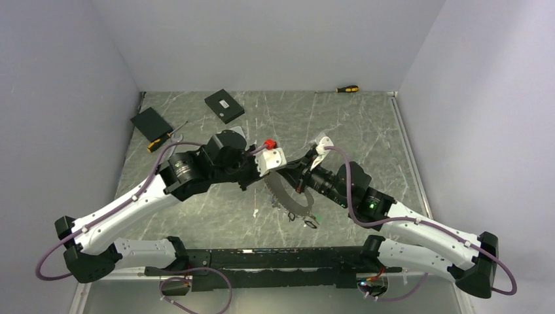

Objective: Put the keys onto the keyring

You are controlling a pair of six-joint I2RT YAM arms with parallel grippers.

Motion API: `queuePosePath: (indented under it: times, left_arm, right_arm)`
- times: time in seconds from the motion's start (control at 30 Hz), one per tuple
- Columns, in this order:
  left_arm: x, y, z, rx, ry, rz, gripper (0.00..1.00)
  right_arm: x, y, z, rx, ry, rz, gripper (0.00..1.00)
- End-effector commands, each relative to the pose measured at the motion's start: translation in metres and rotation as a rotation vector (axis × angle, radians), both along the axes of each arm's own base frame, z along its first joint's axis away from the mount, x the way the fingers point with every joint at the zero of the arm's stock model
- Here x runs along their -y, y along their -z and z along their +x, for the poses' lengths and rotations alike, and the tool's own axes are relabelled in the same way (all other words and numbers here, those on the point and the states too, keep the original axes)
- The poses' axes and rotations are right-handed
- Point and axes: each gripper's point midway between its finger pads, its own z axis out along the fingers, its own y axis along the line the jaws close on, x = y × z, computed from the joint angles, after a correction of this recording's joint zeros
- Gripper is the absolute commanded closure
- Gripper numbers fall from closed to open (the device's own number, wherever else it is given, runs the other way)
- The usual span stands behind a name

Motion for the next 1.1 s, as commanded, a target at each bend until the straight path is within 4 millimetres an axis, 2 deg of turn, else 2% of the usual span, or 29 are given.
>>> queuePosePath:
  times: [0.0,0.1,0.3,0.53,0.73,0.87,0.97,1.07]
  left_arm:
    - [-0.016,0.044,-0.038,-0.22,0.038,0.154,1.0]
    - [-0.011,0.042,-0.039,-0.26,0.024,0.148,1.0]
    - [-0.007,0.046,-0.043,-0.344,-0.014,0.17,1.0]
    - [-0.016,0.045,-0.04,-0.421,-0.147,0.233,1.0]
    - [-0.017,0.04,-0.047,-0.475,-0.159,0.24,0.99]
    - [-0.011,0.023,-0.04,-0.438,-0.189,0.151,0.96]
    - [-0.003,0.004,-0.039,-0.439,-0.19,0.068,1.0]
    - [0.004,-0.006,-0.031,-0.452,-0.25,0.048,1.0]
  right_arm:
    - [0.052,-0.125,0.028,0.235,0.269,0.356,1.0]
    - [0.056,-0.128,0.033,0.26,0.304,0.358,1.0]
    - [0.049,-0.13,0.038,0.293,0.305,0.337,1.0]
    - [0.052,-0.13,0.045,0.351,0.351,0.27,1.0]
    - [0.057,-0.134,0.048,0.422,0.387,0.224,1.0]
    - [0.058,-0.134,0.051,0.443,0.4,0.182,1.0]
    - [0.051,-0.128,0.053,0.442,0.38,0.127,1.0]
    - [0.042,-0.119,0.054,0.429,0.352,0.1,1.0]
